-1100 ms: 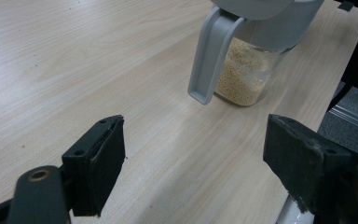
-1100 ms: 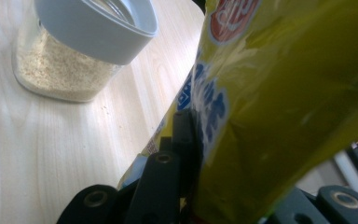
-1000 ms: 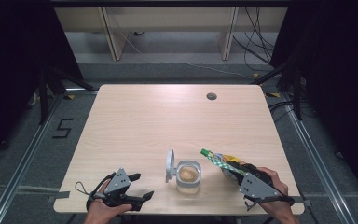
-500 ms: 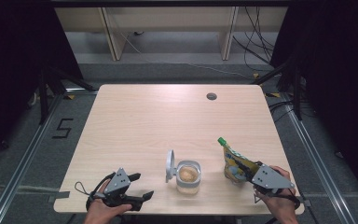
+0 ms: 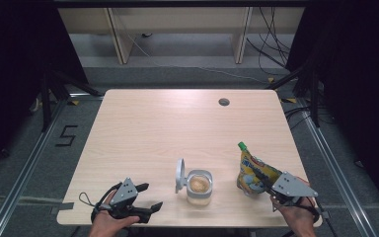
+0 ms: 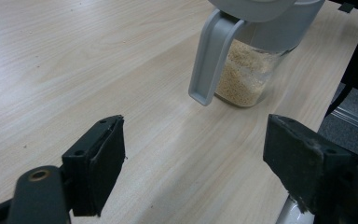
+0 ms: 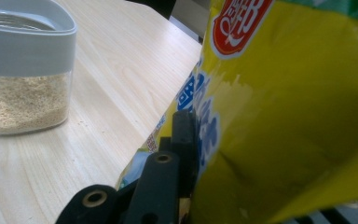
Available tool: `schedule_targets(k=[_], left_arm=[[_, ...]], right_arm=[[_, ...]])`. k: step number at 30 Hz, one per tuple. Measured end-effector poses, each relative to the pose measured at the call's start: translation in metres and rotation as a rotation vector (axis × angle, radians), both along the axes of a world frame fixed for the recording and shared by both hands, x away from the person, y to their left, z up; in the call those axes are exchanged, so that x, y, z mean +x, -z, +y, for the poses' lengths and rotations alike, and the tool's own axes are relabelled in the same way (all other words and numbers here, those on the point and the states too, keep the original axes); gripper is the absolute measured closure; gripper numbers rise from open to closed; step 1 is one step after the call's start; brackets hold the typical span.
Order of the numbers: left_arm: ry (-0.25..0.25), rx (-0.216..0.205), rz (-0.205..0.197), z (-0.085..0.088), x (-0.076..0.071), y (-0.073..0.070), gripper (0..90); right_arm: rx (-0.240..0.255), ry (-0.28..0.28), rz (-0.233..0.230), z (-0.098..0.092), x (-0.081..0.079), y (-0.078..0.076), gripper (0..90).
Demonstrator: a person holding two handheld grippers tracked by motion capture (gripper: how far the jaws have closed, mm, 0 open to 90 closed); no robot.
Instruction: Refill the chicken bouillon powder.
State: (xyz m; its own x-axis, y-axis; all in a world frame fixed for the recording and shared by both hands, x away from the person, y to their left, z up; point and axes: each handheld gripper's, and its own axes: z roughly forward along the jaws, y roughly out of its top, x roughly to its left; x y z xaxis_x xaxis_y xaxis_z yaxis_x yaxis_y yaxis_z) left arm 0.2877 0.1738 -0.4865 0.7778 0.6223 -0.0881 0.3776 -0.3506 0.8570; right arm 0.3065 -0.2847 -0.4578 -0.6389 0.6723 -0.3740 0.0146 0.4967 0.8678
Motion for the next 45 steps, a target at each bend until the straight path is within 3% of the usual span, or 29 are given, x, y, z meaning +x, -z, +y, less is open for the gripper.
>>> schedule_targets(k=[4,19,20,28,32,33,34,38,39,42,45], left_arm=[[-0.001,0.0,0.001,0.0,0.0,0.0,20.2],[-0.003,0.006,0.0,0.0,0.0,0.0,20.2],[-0.001,0.004,0.0,0.0,0.0,0.0,20.2],[-0.002,0.004,0.0,0.0,0.0,0.0,20.2],[-0.005,-0.006,-0.001,0.0,0.0,0.0,20.2],[-0.012,-0.003,0.0,0.0,0.0,-0.001,20.2],[-0.009,-0.003,0.001,0.0,0.0,-0.001,20.2],[-0.03,-0.017,0.017,0.0,0.0,-0.001,20.2],[-0.032,-0.027,0.02,-0.001,0.0,-0.001,20.2],[-0.036,-0.036,0.018,-0.002,0.0,-0.001,20.2],[-0.036,-0.013,0.018,0.0,0.0,-0.003,20.2]], right_arm=[[0.027,0.021,0.015,-0.002,0.0,0.001,80.6],[0.03,0.037,0.038,-0.005,-0.006,0.001,72.7],[0.05,0.064,0.042,-0.006,-0.007,0.0,63.6],[0.135,0.129,0.083,-0.006,-0.017,-0.002,43.0],[0.123,0.159,0.105,-0.006,-0.022,-0.001,38.1],[0.125,0.162,0.114,-0.006,-0.022,0.0,36.2],[0.149,0.19,0.176,-0.005,-0.026,0.001,34.2],[0.157,0.188,0.184,-0.009,-0.029,0.004,32.8],[0.181,0.205,0.237,-0.007,-0.034,0.004,31.5],[0.178,0.185,0.246,-0.008,-0.037,0.006,30.7],[0.196,0.205,0.284,-0.007,-0.044,0.006,29.8]])
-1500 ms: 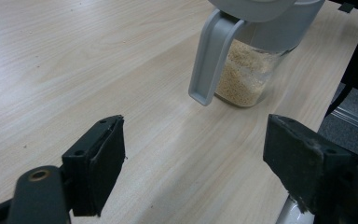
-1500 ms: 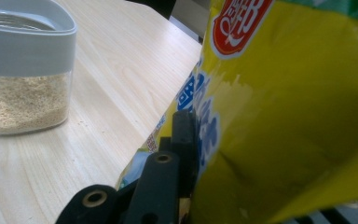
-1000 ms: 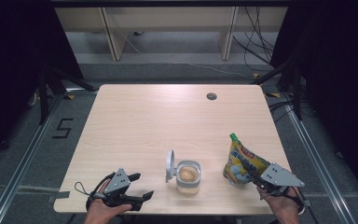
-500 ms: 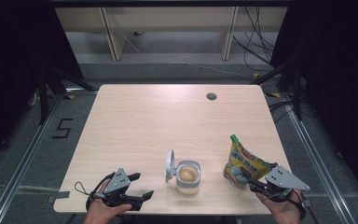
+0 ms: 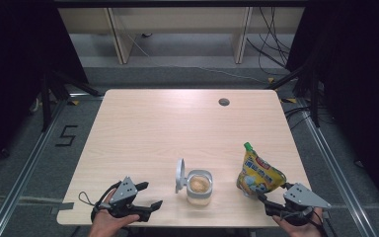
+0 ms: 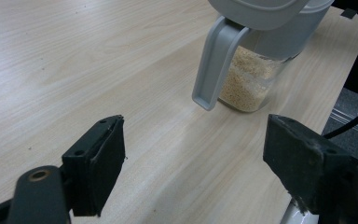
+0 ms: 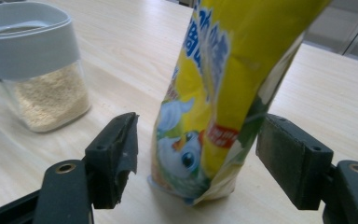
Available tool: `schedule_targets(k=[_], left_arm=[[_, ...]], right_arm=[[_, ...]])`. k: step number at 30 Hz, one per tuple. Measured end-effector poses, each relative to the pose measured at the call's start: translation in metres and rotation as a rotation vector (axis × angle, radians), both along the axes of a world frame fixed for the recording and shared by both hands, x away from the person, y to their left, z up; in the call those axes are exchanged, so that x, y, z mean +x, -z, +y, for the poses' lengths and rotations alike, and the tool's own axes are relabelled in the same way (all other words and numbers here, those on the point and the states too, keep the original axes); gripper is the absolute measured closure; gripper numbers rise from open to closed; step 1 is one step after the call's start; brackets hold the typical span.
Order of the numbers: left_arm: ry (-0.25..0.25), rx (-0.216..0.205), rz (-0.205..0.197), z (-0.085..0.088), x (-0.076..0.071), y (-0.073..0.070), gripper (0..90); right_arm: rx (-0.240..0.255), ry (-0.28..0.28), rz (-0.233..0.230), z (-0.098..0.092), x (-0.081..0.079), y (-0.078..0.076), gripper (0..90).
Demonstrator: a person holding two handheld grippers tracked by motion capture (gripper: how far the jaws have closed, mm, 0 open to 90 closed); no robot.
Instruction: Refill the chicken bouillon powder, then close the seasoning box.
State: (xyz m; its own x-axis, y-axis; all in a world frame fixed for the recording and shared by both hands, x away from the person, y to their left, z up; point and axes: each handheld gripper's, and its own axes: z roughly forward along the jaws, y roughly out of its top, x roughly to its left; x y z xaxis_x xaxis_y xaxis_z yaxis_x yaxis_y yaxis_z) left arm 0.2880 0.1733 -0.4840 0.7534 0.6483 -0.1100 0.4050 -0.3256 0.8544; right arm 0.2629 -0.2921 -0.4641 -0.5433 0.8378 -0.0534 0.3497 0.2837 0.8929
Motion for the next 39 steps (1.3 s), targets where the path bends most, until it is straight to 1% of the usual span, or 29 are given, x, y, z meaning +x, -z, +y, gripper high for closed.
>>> schedule_targets(k=[1,2,3,4,6,8,10,11,12,14,15,16,18,20,23,24,26,27,28,29,30,31,32,33,34,35,36,38,39], left_arm=[[0.004,0.017,-0.004,0.001,0.001,-0.001,20.2],[0.004,0.017,-0.004,0.001,0.001,-0.001,20.2],[0.003,-0.008,-0.001,0.0,0.0,-0.001,20.2],[0.003,-0.012,-0.001,0.0,0.0,-0.001,20.2],[0.003,-0.013,0.0,0.0,0.0,-0.001,20.2],[0.0,-0.016,-0.001,-0.001,0.001,-0.002,20.1],[-0.001,-0.015,0.001,-0.001,0.001,-0.003,20.0],[-0.001,-0.015,0.001,-0.001,0.001,-0.003,20.0],[-0.011,-0.026,0.003,-0.001,0.001,-0.004,20.0],[-0.002,-0.03,0.006,0.0,0.001,-0.004,20.0],[-0.001,-0.05,0.012,-0.001,0.001,-0.007,20.0],[-0.011,-0.046,0.007,-0.002,0.001,-0.008,20.1],[-0.008,-0.046,0.006,-0.003,0.001,-0.009,20.3],[-0.011,-0.051,0.01,-0.005,0.002,-0.011,20.6],[-0.017,-0.043,0.011,-0.005,0.002,-0.013,21.1],[-0.024,-0.063,0.014,-0.006,0.003,-0.014,21.1],[-0.027,-0.066,0.013,-0.006,0.004,-0.016,21.6],[-0.032,-0.047,0.011,-0.005,0.004,-0.018,21.9],[-0.029,-0.048,0.011,-0.005,0.005,-0.019,22.2],[-0.027,-0.054,0.01,-0.005,0.005,-0.02,22.9],[-0.027,-0.054,0.01,-0.005,0.005,-0.02,23.8],[-0.033,-0.055,0.013,-0.005,0.005,-0.021,25.1],[-0.028,-0.051,0.012,-0.006,0.006,-0.023,27.2],[-0.032,-0.058,0.014,-0.007,0.006,-0.024,29.8],[-0.028,-0.051,0.012,-0.007,0.007,-0.025,32.7],[-0.03,-0.061,0.009,-0.008,0.007,-0.026,37.7],[-0.034,-0.07,-0.002,-0.009,0.008,-0.027,44.6],[-0.029,-0.061,-0.027,-0.01,0.01,-0.03,56.2],[-0.023,-0.06,-0.041,-0.01,0.011,-0.031,60.6]], right_arm=[[-0.01,-0.016,-0.006,-0.001,0.001,0.001,29.4],[-0.01,-0.016,-0.006,-0.001,0.001,0.001,29.4],[-0.027,-0.019,-0.012,-0.001,-0.001,0.001,28.9],[-0.012,-0.01,0.012,0.001,-0.003,0.002,28.3],[-0.029,-0.017,0.005,0.0,-0.004,0.002,28.2],[-0.013,-0.026,0.021,0.001,-0.006,0.003,26.7],[-0.033,-0.021,0.034,-0.001,-0.009,0.005,25.5],[-0.028,-0.015,0.048,-0.001,-0.01,0.005,24.9],[-0.028,-0.011,0.046,-0.001,-0.011,0.006,24.1],[-0.013,-0.023,0.072,-0.002,-0.013,0.008,23.3],[-0.015,-0.032,0.072,-0.002,-0.014,0.009,23.1],[-0.013,-0.017,0.081,-0.001,-0.017,0.009,23.5],[-0.027,-0.024,0.078,-0.002,-0.018,0.01,23.4],[-0.02,-0.034,0.086,-0.002,-0.02,0.011,22.9],[-0.03,-0.028,0.092,-0.001,-0.023,0.011,22.5],[-0.021,-0.037,0.095,0.0,-0.024,0.012,22.5],[-0.021,-0.036,0.096,0.0,-0.025,0.012,22.5],[-0.012,-0.022,0.11,0.001,-0.027,0.012,22.5],[-0.023,-0.039,0.092,0.0,-0.025,0.012,22.5],[-0.037,-0.034,0.074,0.0,-0.025,0.012,22.5],[-0.037,-0.034,0.074,0.0,-0.025,0.012,22.5],[-0.037,-0.044,0.089,0.0,-0.026,0.011,22.9],[-0.051,-0.048,0.069,0.0,-0.025,0.011,23.0],[-0.05,-0.041,0.074,0.0,-0.025,0.011,23.0],[-0.022,-0.019,0.12,0.003,-0.029,0.011,23.0],[-0.041,-0.038,0.091,0.001,-0.026,0.011,23.0],[-0.046,-0.039,0.09,0.0,-0.025,0.012,23.0],[-0.023,-0.04,0.087,0.001,-0.025,0.012,23.2],[-0.029,-0.042,0.08,0.001,-0.025,0.012,23.2]])
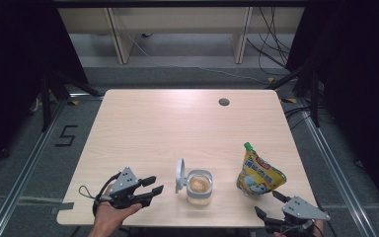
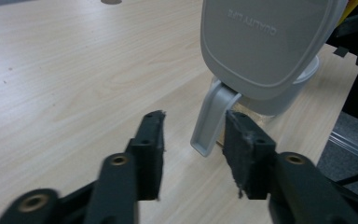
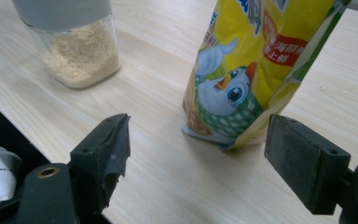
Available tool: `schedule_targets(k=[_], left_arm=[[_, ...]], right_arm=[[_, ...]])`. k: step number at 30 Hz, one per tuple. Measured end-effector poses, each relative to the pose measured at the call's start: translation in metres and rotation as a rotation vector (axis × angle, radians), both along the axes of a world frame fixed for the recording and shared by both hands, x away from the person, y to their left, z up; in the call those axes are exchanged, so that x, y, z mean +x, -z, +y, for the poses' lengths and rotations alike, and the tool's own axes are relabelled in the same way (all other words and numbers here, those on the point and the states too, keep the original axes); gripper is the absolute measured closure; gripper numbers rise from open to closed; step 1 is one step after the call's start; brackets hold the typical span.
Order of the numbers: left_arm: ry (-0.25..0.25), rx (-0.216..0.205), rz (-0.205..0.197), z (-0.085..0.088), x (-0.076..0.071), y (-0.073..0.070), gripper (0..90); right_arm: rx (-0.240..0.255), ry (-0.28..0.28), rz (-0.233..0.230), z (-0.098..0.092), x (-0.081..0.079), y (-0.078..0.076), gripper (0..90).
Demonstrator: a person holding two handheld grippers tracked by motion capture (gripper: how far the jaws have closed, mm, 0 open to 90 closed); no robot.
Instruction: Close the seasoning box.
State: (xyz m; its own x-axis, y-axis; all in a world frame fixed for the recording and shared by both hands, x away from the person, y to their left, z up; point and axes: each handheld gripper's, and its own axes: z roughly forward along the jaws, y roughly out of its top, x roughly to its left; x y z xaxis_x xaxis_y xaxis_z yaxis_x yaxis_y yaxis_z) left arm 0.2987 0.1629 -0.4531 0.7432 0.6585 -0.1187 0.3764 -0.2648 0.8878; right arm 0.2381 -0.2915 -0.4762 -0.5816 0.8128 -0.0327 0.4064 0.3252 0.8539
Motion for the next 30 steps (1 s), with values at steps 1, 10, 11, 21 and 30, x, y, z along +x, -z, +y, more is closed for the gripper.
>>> schedule_targets(k=[1,10,11,21,30], left_arm=[[0.006,0.011,-0.011,0.0,0.001,-0.001,66.0],[0.046,0.068,-0.054,-0.014,0.001,-0.01,88.4],[0.046,0.068,-0.054,-0.014,0.001,-0.01,88.9],[0.078,0.067,-0.068,-0.033,0.0,-0.017,89.0],[0.089,0.059,-0.078,-0.039,0.001,-0.022,89.0]], right_arm=[[-0.028,-0.007,-0.024,-0.002,0.001,0.0,23.2],[-0.014,-0.009,-0.003,0.001,0.0,0.0,23.9],[-0.014,-0.009,-0.003,0.001,0.0,0.0,23.9],[-0.018,-0.008,0.0,0.001,-0.001,-0.001,23.6],[-0.013,-0.01,0.011,0.003,-0.001,-0.001,23.3]])
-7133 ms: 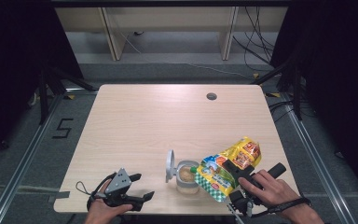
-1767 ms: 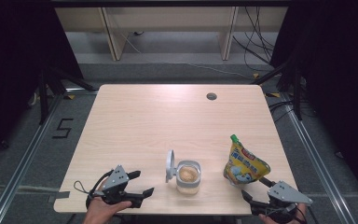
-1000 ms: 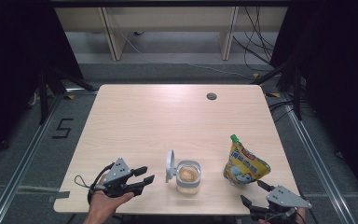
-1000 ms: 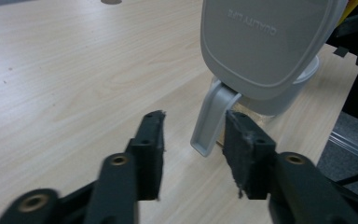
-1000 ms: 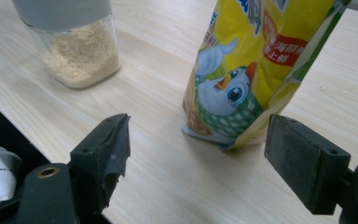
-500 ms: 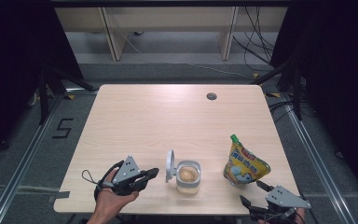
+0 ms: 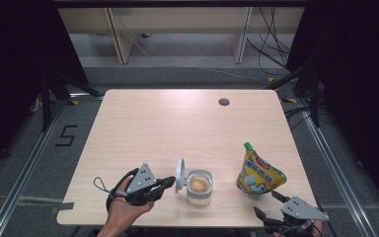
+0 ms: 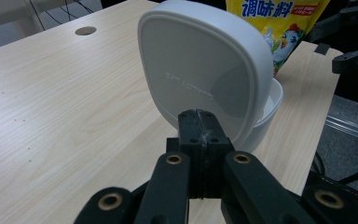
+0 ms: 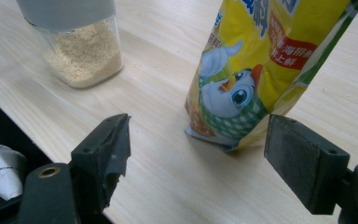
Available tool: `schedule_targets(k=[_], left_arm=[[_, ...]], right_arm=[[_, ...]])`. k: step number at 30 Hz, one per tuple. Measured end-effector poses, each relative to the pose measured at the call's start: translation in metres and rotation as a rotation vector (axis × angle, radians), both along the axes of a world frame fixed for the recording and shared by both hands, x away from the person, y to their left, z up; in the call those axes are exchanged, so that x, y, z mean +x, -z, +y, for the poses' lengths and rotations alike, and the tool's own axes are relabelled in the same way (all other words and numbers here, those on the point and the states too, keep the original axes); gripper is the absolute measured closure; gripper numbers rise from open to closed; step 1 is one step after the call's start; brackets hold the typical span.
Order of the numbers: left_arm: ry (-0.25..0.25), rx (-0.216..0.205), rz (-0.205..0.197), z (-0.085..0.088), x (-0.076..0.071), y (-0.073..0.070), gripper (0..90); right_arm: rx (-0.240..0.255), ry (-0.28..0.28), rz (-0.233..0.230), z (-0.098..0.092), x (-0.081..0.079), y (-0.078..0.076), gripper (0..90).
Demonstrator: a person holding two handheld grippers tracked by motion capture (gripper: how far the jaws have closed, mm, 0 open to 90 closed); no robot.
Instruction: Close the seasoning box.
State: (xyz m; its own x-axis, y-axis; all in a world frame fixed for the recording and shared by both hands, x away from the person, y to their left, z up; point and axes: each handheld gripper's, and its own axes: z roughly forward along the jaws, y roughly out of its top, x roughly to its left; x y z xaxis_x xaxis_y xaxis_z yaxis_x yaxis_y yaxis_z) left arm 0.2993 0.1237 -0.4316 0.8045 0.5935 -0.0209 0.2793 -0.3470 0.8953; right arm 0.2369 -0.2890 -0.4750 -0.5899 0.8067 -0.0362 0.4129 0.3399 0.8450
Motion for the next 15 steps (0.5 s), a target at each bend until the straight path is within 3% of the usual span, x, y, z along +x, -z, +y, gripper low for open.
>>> schedule_targets(k=[15], left_arm=[[0.02,0.004,-0.007,-0.009,0.0008,-0.0024,89.0]], right_arm=[[0.002,-0.002,0.003,0.0008,0.0003,0.0006,23.1]])
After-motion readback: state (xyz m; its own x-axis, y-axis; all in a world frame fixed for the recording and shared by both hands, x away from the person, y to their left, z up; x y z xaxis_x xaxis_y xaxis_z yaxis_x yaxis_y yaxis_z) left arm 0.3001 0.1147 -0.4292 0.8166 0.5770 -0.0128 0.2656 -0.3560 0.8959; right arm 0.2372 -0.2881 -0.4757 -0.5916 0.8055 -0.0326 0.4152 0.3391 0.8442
